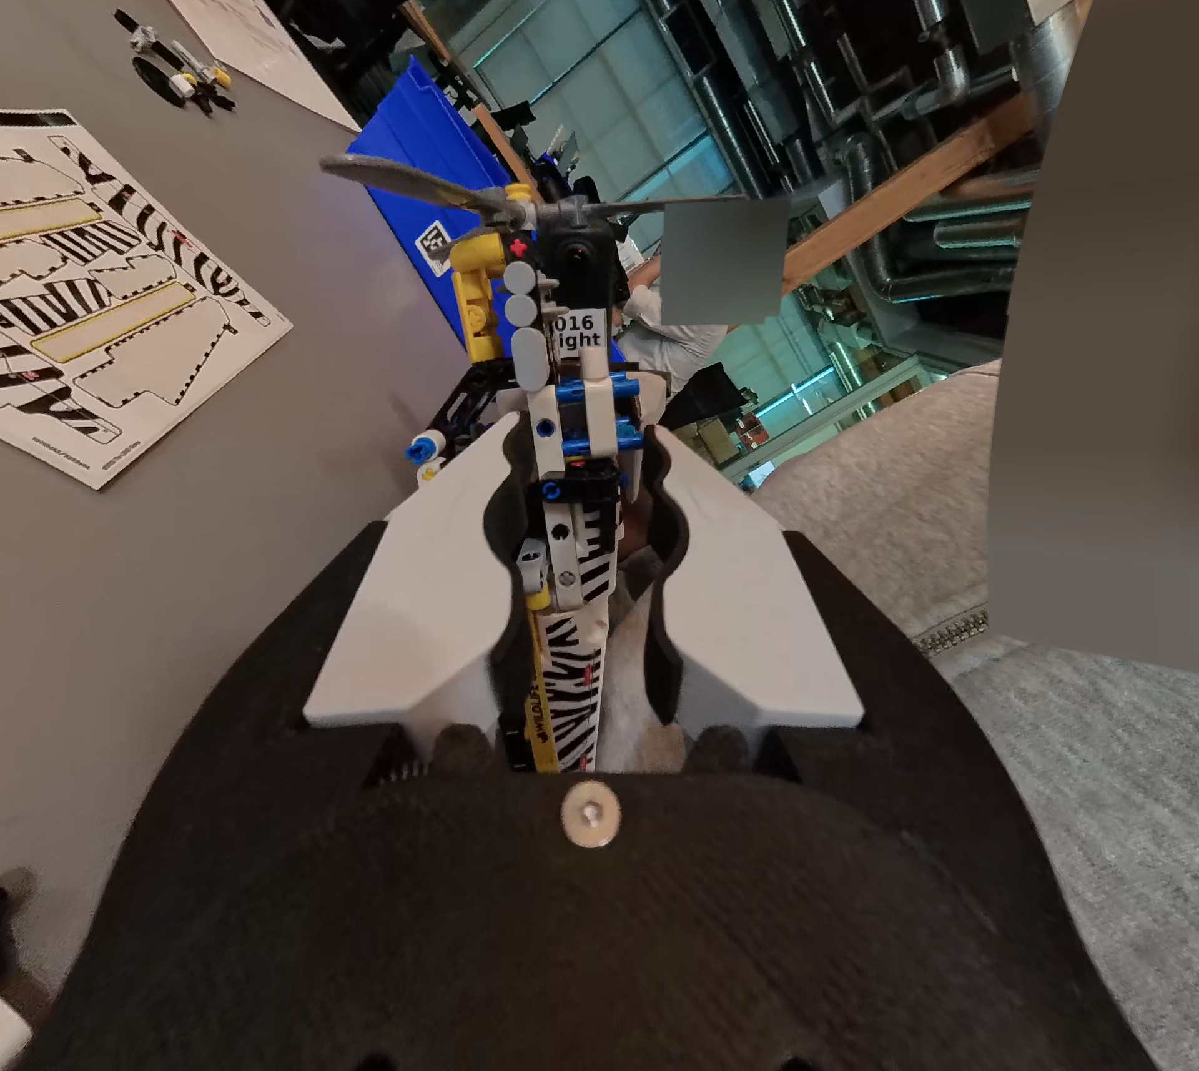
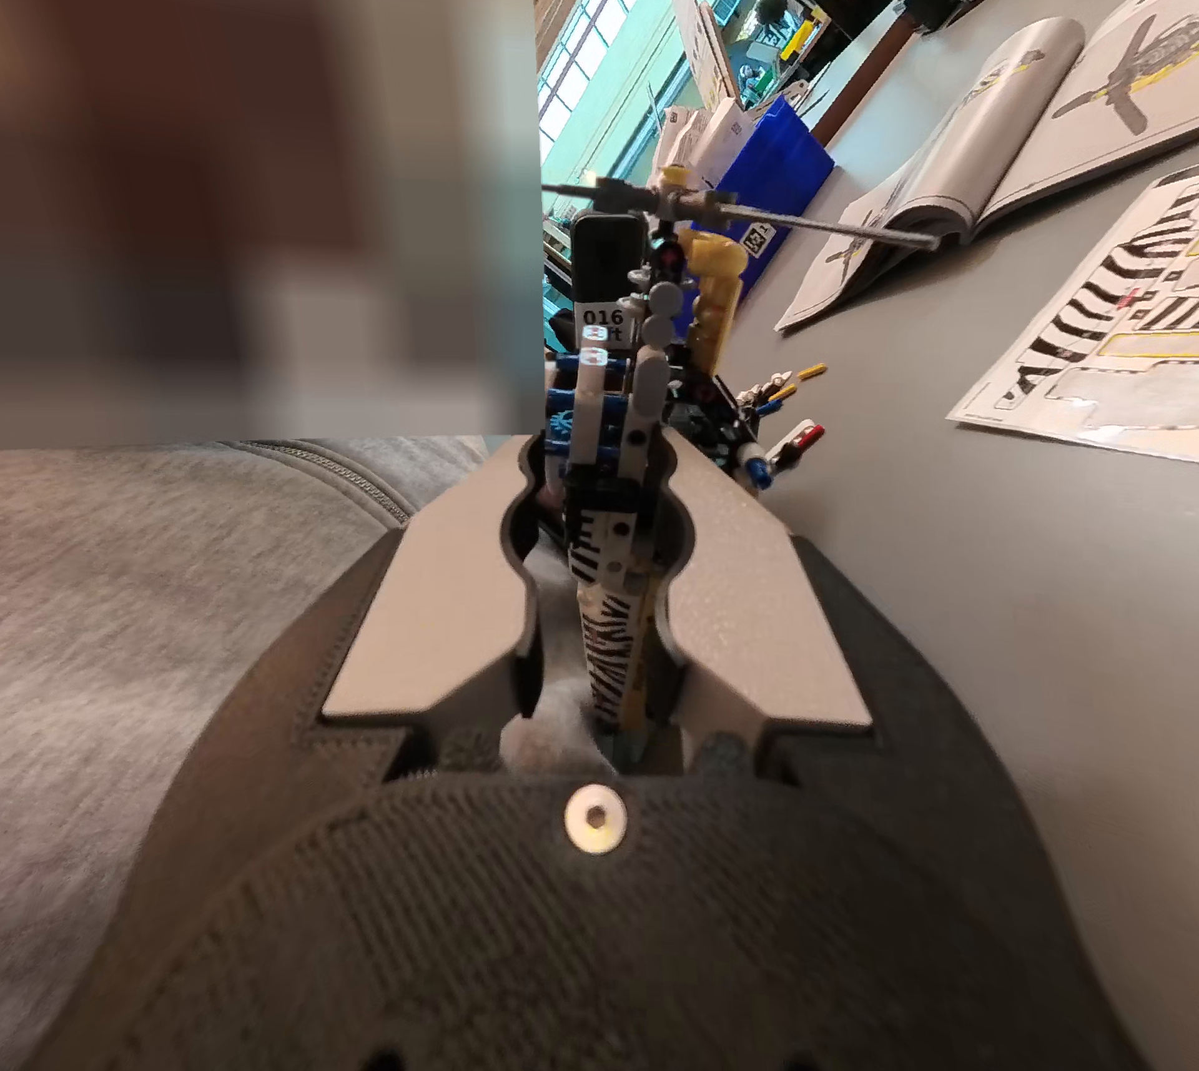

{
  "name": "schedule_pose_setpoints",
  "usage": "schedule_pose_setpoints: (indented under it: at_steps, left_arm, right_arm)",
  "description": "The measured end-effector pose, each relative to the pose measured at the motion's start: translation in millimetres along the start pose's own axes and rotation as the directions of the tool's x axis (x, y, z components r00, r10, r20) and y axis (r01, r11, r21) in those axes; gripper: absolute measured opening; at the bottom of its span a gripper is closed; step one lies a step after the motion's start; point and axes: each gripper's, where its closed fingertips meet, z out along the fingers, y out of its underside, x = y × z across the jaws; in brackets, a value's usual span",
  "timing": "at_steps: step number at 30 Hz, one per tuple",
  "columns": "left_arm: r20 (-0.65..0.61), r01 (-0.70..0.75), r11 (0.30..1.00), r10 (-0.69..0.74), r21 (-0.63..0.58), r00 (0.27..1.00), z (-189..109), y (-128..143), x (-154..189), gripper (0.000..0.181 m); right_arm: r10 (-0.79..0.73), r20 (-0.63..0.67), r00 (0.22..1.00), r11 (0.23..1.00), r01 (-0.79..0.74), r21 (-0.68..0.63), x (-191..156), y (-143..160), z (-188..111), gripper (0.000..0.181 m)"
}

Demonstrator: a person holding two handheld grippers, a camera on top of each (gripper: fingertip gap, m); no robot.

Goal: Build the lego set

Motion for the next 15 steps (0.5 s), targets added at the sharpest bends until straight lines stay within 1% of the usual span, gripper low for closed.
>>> schedule_pose_setpoints:
  at_steps: [5,7,10,15]
  left_arm:
    - [-0.044,0.051,0.998,-0.05,0.031,0.998,-1.3,-3.3,1.1,0.035]
    - [-0.027,0.034,0.999,-0.034,0.023,0.999,-0.6,-2.2,-0.1,0.036]
    - [0.024,-0.027,1.0,0.027,-0.002,0.999,0.6,0.4,-3.6,0.034]
    - [0.05,-0.071,0.997,0.072,-0.019,0.996,1.8,1.2,-4.7,0.03]
  right_arm:
    - [-0.019,-0.008,1.0,1.0,0.019,-0.017,-1.0,1.5,0.4,0.029]
    - [-0.027,-0.018,0.999,0.999,0.026,-0.023,0.1,1.9,0.2,0.029]
    - [-0.03,-0.028,0.999,0.999,0.029,-0.031,1.5,2.7,-0.2,0.029]
    - [-0.023,-0.027,0.999,0.999,0.022,-0.032,2.5,2.4,-1.2,0.029]
